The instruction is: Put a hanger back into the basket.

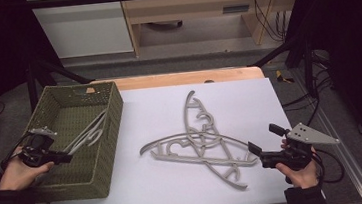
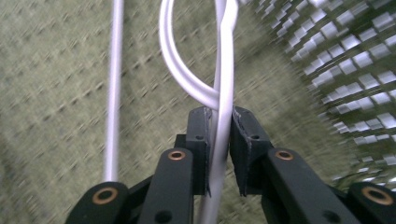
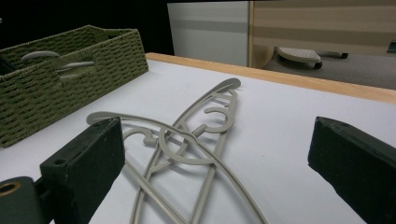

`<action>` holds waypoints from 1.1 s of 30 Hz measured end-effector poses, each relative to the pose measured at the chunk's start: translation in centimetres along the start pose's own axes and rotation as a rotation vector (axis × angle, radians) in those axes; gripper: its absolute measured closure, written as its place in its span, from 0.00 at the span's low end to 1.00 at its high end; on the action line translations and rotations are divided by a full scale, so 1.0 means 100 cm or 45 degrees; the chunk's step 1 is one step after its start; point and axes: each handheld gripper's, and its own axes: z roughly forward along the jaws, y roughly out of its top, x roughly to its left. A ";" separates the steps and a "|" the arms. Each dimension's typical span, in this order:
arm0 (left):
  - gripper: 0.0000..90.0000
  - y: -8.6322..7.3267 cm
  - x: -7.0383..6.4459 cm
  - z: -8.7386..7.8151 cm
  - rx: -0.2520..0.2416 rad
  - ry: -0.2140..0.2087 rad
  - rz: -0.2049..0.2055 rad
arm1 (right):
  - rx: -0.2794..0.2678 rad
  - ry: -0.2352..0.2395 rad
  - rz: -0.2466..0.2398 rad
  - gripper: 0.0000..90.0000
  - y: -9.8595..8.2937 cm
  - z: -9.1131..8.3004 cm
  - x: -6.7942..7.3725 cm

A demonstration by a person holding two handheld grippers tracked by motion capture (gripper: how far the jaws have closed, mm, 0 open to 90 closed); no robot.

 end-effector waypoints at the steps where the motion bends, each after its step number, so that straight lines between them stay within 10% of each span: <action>1: 0.86 -0.001 0.001 0.000 -0.019 -0.012 -0.005 | 0.000 0.000 0.000 0.04 0.000 0.000 0.000; 19: 0.54 0.021 -0.052 -0.039 -0.456 0.030 0.112 | 0.001 -0.003 0.001 0.05 0.000 0.000 0.000; 33: 0.21 0.046 -0.119 -0.032 -0.696 -0.087 0.206 | 0.012 -0.003 0.000 0.05 0.000 0.001 -0.001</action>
